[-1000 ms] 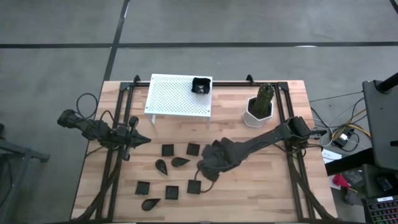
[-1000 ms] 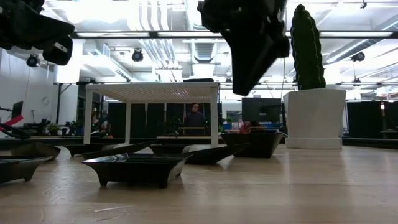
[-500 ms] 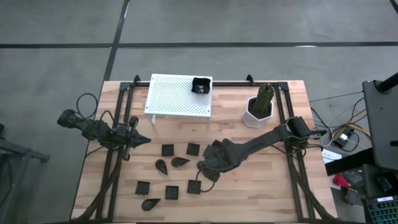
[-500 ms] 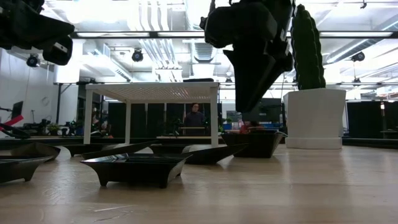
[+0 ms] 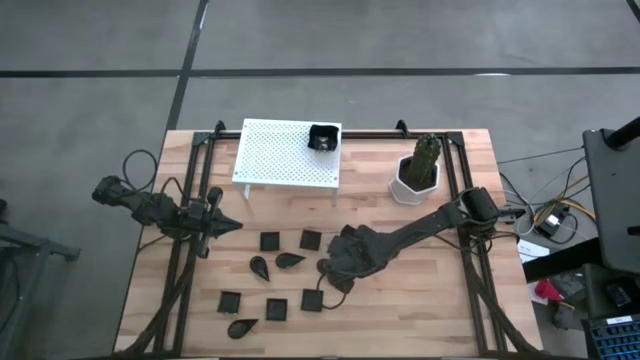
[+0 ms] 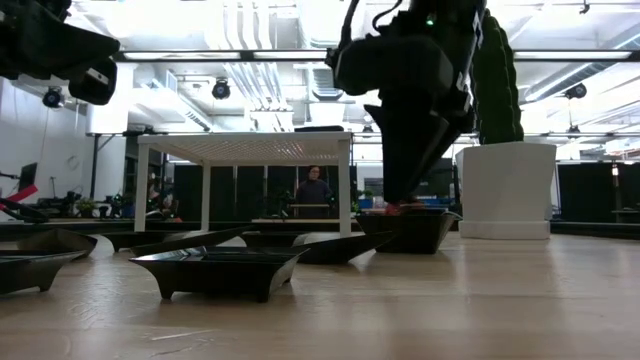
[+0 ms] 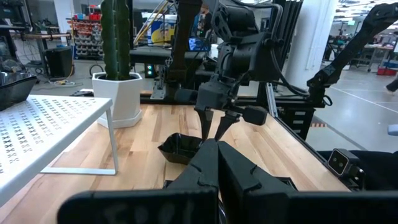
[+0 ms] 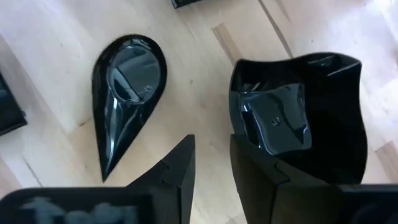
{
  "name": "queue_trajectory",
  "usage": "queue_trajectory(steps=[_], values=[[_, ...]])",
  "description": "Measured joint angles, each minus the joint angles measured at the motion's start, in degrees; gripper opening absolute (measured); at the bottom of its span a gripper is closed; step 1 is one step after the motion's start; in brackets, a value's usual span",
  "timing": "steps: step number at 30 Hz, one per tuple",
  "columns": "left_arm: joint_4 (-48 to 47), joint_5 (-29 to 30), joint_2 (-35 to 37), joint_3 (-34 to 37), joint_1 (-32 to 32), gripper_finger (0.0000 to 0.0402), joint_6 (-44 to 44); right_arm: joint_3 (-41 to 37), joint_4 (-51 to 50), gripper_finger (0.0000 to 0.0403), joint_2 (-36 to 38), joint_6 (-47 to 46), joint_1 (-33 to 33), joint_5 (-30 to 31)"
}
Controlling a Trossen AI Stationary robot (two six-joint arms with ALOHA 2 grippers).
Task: Pick & Place Mini shaped plates
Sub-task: Stack the distorted square plate on top of the other distorted square plates on the shelf
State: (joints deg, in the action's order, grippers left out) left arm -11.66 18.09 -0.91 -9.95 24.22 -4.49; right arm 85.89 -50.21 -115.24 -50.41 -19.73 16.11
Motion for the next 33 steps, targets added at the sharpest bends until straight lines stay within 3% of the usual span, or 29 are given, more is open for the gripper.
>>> queue_trajectory(steps=[7, 25, 33], values=[[0.0, 0.02, 0.02, -0.01, 0.01, 0.0, -0.01, -2.12, 1.25, 0.01, -0.02, -0.2, 0.0, -0.1], [0.0, 0.01, 0.0, 0.0, 0.0, 0.0, -0.01, -2.41, 1.76, 0.0064, -0.02, 3.86, 0.0, 2.04], [0.0, 0.02, 0.0, -0.01, 0.01, 0.0, -0.02, -0.29, 1.77, 0.0082, -0.02, 4.58, 0.05, 3.38]])
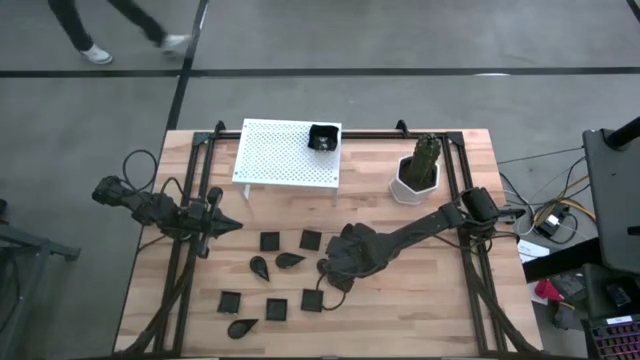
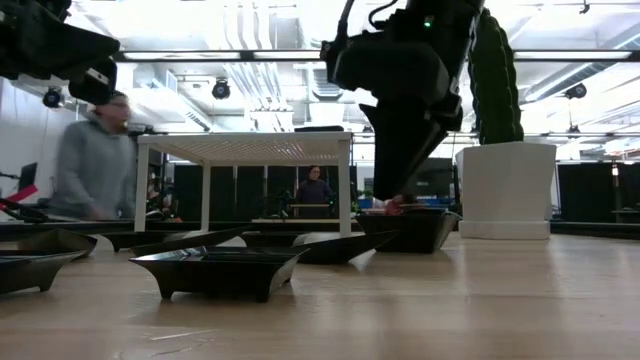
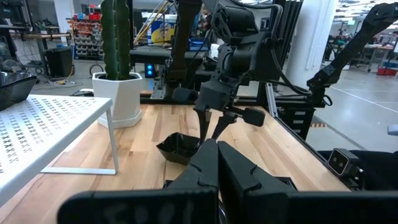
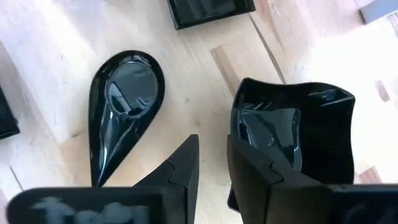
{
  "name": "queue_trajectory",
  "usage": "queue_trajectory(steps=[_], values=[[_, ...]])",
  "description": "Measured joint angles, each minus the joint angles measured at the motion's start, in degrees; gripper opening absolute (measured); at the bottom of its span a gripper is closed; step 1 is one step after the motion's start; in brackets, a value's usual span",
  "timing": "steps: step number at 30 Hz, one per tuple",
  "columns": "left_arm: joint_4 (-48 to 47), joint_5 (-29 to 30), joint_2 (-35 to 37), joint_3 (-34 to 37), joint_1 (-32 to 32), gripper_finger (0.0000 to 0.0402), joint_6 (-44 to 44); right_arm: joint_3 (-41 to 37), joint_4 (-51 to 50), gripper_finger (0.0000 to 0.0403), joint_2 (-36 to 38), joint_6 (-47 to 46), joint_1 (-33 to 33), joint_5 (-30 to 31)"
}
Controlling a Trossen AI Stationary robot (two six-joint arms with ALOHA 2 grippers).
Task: Pick & Place Mini shaped plates
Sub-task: Stack the distorted square plate on top of the other distorted square plates on the shelf
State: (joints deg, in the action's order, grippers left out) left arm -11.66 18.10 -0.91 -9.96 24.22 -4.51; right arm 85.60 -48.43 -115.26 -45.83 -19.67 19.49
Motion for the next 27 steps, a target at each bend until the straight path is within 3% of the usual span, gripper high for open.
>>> queue_trajectory(steps=[13, 21, 27], values=[[0.0, -0.02, 0.0, 0.02, 0.0, 0.0, 0.01, -2.87, 1.26, 0.012, -0.02, -0.51, 0.43, 0.09], [0.0, -0.02, 0.02, 0.02, 0.0, 0.0, 0.0, -5.3, 2.44, 0.0098, -0.02, -0.6, 0.6, 0.18], [0.0, 0.0, 0.0, 0.0, -0.02, 0.0, 0.01, -5.48, 2.79, 0.0047, -0.02, -0.32, 0.56, 1.53]])
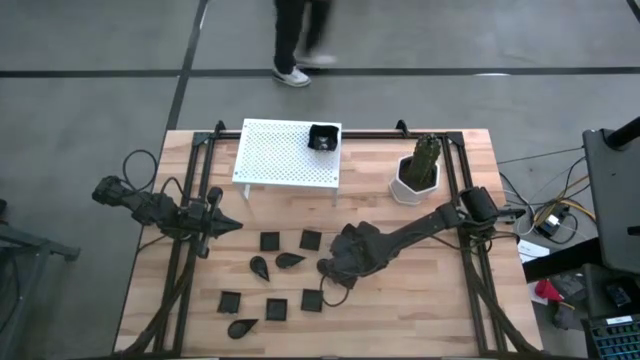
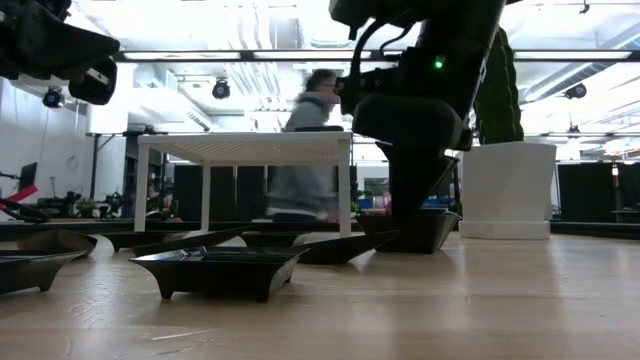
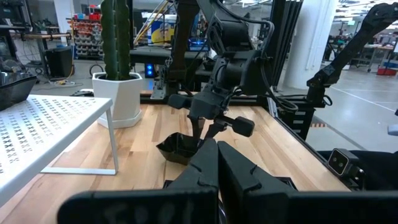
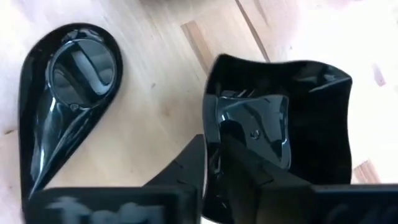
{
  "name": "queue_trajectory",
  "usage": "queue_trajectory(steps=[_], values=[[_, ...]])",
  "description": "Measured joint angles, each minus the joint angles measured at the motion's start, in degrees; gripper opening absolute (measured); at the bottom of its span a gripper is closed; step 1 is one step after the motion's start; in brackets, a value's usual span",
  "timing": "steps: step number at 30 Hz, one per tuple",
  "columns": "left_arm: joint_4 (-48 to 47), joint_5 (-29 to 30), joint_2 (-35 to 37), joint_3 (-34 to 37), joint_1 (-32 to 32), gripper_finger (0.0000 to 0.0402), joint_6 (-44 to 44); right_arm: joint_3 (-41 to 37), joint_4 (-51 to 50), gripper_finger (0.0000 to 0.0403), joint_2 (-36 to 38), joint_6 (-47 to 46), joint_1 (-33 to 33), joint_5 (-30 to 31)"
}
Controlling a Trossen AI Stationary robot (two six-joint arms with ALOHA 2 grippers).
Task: Pick & Place Mini shaped plates
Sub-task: Stack the distorted square plate on top of the other distorted square plates on the shelf
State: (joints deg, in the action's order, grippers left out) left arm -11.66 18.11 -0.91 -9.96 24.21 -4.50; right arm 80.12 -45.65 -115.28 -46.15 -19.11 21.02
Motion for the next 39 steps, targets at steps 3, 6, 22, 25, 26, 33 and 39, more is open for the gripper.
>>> queue_trajectory(steps=[3, 6, 22, 25, 26, 33, 39], values=[[0.0, 0.0, 0.02, 0.0, 0.02, 0.0, -0.01, 0.8, 0.04, 0.0016, 0.0, 1.35, 0.0, 0.03], [0.0, -0.02, 0.02, 0.0, 0.0, 0.0, 0.01, 1.56, -0.26, 0.001, 0.02, 2.63, 0.0, 0.11], [0.0, -0.02, 0.02, 0.01, 0.0, 0.0, 0.01, 18.2, -17.96, 0.0008, 0.07, 14.83, 0.29, 5.31], [0.0, 0.0, 0.0, 0.0, 0.0, 0.0, 0.01, 21.96, -21.28, 0.0008, 0.07, 18.45, 0.6, 7.85], [0.0, -0.02, 0.0, 0.0, 0.02, 0.0, -0.01, 23.23, -22.54, 0.0008, 0.09, 19.44, 0.82, 8.3], [0.0, -0.02, 0.0, 0.0, 0.0, 0.0, 0.01, 31.15, -32.57, 0.0008, 0.15, 26.83, 4.04, 12.26], [0.0, -0.02, 0.01, 0.0, 0.01, 0.0, 0.0, 36.38, -32.01, 0.0008, 0.17, 36.57, 7.96, 13.59]])
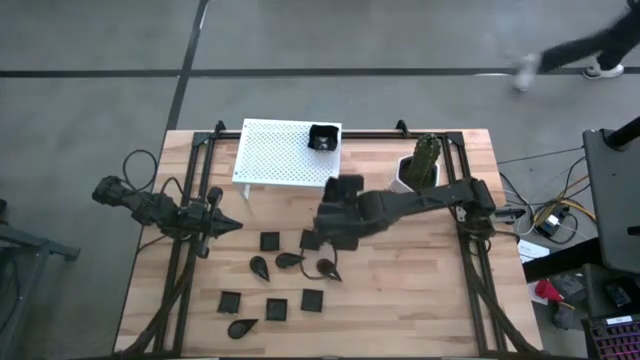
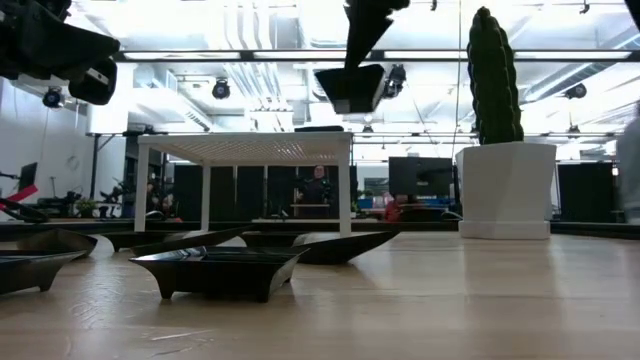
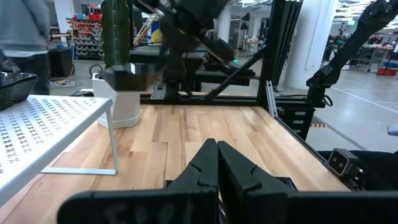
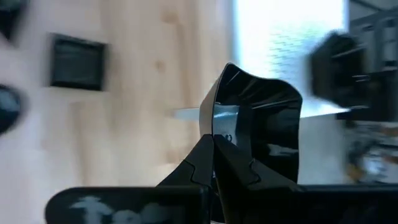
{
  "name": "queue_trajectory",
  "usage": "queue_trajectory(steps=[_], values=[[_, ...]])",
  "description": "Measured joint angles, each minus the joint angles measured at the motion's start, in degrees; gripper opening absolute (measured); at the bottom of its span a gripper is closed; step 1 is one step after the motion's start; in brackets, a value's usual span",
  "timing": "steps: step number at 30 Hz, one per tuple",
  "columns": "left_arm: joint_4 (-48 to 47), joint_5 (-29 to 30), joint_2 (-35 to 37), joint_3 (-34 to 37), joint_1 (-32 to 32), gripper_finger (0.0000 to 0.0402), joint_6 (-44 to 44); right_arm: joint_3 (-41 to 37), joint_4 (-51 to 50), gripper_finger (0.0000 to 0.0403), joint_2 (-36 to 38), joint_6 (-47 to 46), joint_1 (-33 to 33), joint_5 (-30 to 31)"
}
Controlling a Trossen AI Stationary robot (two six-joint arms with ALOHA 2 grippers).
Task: Pick & Place Mini shaped plates
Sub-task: Stack the distorted square plate on top of the other distorted square plates on the shelf
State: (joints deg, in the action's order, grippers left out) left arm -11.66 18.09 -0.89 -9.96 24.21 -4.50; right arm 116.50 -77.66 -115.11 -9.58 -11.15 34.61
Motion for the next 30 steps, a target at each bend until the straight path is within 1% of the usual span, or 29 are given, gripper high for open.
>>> queue_trajectory(steps=[4, 10, 14, 20, 22, 26, 30], values=[[0.0, 0.02, 0.01, 0.0, 0.01, 0.0, 0.01, 1.74, -0.35, 0.0008, -0.02, 6.62, 2.65, 4.65], [0.0, 0.0, 0.0, 0.0, -0.01, 0.0, -0.01, 3.9, -0.19, 0.0008, -0.02, 12.4, 8.01, 4.6], [0.0, 0.0, 0.0, 0.0, 0.02, 0.0, -0.01, 4.47, 3.57, 0.0008, 0.0, 18.11, 11.77, 4.64], [0.0, 0.02, -0.01, 0.0, 0.02, 0.0, -0.01, 4.14, 10.1, 0.0008, -0.04, 26.11, 15.91, 4.14], [0.0, 0.0, -0.01, 0.0, -0.01, 0.0, -0.01, 4.12, 12.05, 0.0008, -0.09, 27.37, 17.08, 3.49], [0.0, 0.0, 0.01, 0.0, 0.02, 0.0, 0.01, 3.99, 16.62, 0.0008, -0.11, 28.45, 19.03, -0.78], [0.0, 0.0, -0.01, 0.0, 0.01, 0.0, -0.01, 3.29, 19.57, 0.0008, -0.11, 31.34, 20.08, -1.16]])
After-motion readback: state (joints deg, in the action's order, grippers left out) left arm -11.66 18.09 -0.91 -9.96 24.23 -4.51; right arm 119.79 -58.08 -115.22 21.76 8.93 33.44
